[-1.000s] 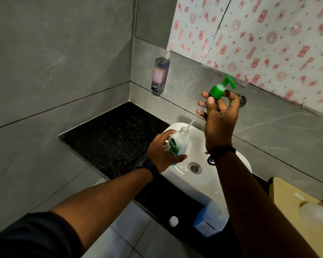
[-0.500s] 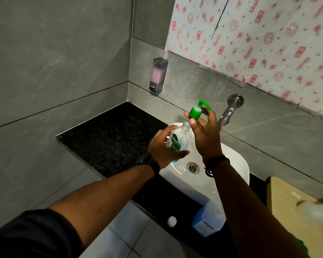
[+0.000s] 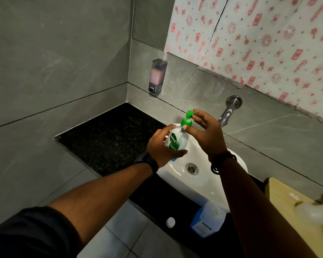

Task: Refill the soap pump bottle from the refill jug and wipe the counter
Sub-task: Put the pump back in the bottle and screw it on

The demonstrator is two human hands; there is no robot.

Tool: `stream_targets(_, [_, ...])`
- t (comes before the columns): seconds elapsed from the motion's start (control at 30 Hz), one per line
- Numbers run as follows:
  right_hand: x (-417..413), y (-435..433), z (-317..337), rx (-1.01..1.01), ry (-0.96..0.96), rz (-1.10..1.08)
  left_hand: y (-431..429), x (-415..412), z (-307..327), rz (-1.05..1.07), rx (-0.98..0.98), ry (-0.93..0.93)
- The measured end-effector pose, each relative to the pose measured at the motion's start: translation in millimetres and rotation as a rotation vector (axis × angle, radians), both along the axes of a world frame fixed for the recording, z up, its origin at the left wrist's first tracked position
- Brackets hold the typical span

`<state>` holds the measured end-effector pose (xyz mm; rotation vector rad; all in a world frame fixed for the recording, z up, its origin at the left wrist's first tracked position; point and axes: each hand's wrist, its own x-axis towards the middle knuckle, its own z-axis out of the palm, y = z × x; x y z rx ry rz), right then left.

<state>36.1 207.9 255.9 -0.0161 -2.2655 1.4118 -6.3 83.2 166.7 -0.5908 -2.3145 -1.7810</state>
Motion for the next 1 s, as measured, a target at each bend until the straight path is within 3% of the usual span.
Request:
stream_targets(0.2, [0, 0, 0, 0.027, 0.047, 0.044, -1, 1, 1, 0.003, -0.026, 0.041])
stream_targets(0.33, [2, 4, -2, -0.161, -0.023, 0.076, -3, -1, 2, -0.008, -0.04, 0.039])
stream_targets(0.53, [0, 4, 4, 0.025, -0.005, 0.056, -5, 1, 2, -0.019, -0.044, 0.056])
stream_targets(0.7, [-4, 0, -1, 0.146, 0.056, -0.149, -4, 3, 4, -0.019, -0.019, 0.089])
stream_targets(1.0, [-3, -4, -5, 0.097, 0.085, -0.084, -2, 0, 2, -0.044, -0.002, 0.071])
